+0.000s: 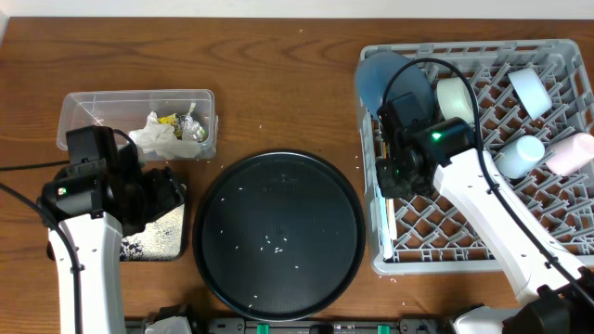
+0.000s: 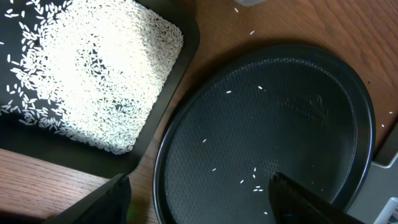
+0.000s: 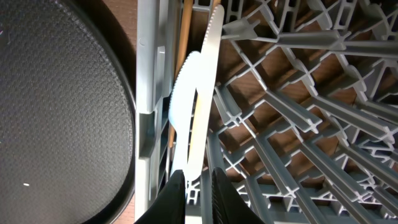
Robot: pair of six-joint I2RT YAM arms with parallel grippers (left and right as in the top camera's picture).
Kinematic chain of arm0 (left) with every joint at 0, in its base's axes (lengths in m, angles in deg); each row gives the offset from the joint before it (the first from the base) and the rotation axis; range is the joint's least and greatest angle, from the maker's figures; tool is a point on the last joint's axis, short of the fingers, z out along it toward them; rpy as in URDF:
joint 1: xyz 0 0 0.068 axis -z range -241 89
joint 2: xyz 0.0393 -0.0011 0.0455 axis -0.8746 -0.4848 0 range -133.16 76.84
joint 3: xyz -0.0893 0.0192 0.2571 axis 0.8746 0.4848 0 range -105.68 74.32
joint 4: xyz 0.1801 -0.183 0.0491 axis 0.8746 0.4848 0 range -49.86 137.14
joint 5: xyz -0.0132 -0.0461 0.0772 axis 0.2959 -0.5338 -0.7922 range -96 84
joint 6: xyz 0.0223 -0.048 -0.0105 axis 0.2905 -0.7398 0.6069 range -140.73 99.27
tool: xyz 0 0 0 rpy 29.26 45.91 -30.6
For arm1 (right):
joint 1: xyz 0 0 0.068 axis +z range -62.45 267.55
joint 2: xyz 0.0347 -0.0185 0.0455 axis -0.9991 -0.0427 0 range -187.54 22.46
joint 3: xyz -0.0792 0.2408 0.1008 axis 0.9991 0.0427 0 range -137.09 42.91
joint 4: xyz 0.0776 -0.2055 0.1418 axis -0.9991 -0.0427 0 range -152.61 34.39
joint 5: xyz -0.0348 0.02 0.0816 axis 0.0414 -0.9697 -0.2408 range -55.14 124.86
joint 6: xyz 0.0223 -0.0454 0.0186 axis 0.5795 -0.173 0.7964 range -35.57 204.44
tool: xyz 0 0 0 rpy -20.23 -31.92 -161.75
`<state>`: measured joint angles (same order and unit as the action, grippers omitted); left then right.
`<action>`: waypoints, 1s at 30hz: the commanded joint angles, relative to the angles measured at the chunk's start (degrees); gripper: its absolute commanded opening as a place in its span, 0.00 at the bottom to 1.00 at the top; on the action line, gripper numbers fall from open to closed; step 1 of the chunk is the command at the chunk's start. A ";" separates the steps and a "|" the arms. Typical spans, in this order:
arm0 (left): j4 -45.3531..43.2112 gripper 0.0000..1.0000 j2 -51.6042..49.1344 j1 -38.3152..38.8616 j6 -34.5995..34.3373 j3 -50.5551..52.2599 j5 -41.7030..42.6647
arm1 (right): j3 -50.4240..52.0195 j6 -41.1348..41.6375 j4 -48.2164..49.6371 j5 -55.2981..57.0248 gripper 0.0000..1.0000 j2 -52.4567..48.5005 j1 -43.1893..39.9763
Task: Sort waste into correct bins and load items into the dishwasher rack
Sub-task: 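Open right gripper to release the utensil in the rack and raise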
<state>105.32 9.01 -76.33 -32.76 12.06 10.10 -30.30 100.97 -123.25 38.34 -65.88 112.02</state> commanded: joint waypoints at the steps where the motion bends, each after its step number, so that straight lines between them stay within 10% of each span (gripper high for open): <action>1: 0.13 0.72 -0.35 -0.24 -0.33 0.22 -0.72 | 0.20 1.25 0.26 1.01 0.13 1.22 -0.83; 16: -0.15 0.72 -0.33 4.00 1.40 0.22 -0.57 | 0.17 2.73 8.55 -6.12 0.26 2.34 -5.42; 19: -1.33 0.73 -0.35 9.16 1.88 0.22 -1.64 | 0.17 2.73 9.20 -8.74 0.42 3.21 -9.86; 21: -2.43 0.90 -0.37 13.44 1.86 0.20 -3.69 | 0.17 2.40 9.77 -10.54 0.77 3.69 -13.16; 24: -4.22 0.98 -1.29 19.98 1.86 -0.20 -5.99 | 0.17 -4.74 11.17 -13.84 0.99 3.72 -17.51; 30: -1.01 0.98 -7.45 25.18 1.66 -5.33 -7.69 | 0.07 -11.50 11.47 -14.73 0.99 3.72 -25.51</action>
<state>102.83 4.14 -51.77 -31.34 10.31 4.79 -30.19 94.26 -111.49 25.60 -63.39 89.75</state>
